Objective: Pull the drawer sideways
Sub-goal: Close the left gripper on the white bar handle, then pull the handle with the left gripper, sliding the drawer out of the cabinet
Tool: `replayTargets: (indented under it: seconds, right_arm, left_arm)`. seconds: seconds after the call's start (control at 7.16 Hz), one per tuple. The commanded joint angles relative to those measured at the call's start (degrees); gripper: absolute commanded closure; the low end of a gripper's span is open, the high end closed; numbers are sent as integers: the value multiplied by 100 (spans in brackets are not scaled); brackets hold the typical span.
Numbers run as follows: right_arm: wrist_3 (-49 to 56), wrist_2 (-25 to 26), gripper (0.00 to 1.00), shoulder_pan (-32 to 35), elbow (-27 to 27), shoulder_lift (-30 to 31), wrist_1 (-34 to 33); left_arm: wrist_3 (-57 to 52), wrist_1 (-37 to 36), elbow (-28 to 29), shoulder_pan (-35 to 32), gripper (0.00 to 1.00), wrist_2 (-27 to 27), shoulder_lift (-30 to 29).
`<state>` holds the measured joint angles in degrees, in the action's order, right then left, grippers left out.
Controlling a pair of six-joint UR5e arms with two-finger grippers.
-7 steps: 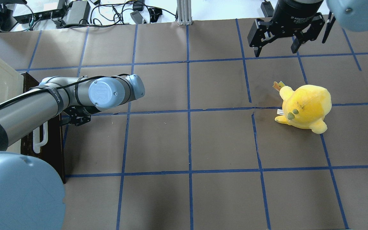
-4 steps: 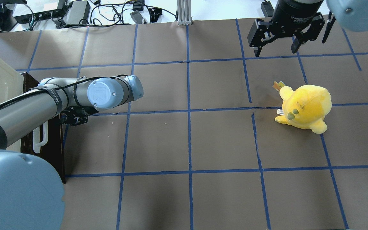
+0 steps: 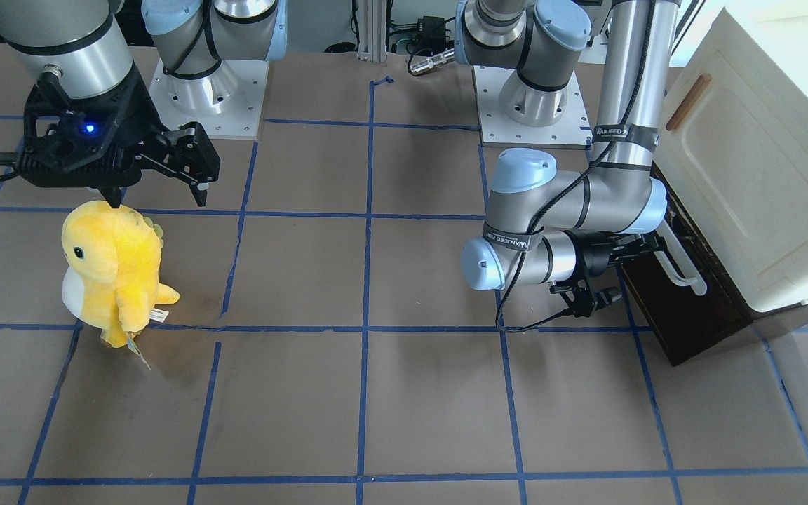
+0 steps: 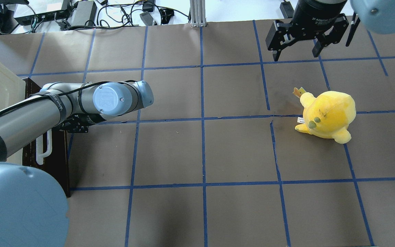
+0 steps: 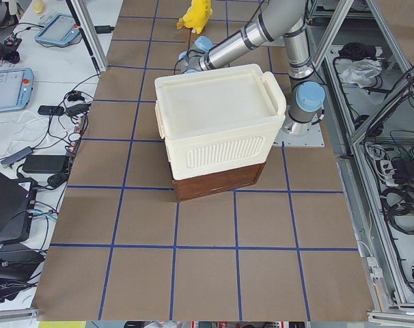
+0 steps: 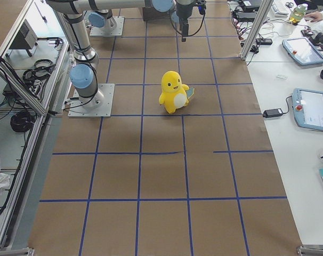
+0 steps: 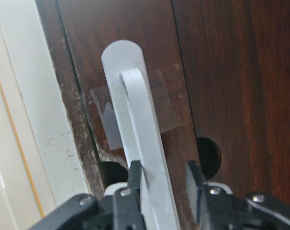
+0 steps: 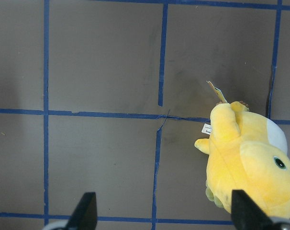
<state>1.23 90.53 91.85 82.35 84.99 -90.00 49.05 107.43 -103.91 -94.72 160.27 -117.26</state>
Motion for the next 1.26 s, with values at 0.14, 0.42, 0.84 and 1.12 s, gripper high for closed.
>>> replayTargets:
  seconds: [0.14, 0.42, 0.84, 1.12]
  right_arm:
    - [0, 0, 0, 0, 0, 0, 0]
    - [0, 0, 0, 0, 0, 0, 0]
    - [0, 0, 0, 0, 0, 0, 0]
    - [0, 0, 0, 0, 0, 0, 0]
  left_arm:
    - [8, 295, 19, -3, 84, -5, 80]
    - [8, 313, 37, -3, 84, -14, 98]
    - [8, 313, 37, -3, 84, -40, 62]
    - [17, 313, 46, -56, 84, -58, 45]
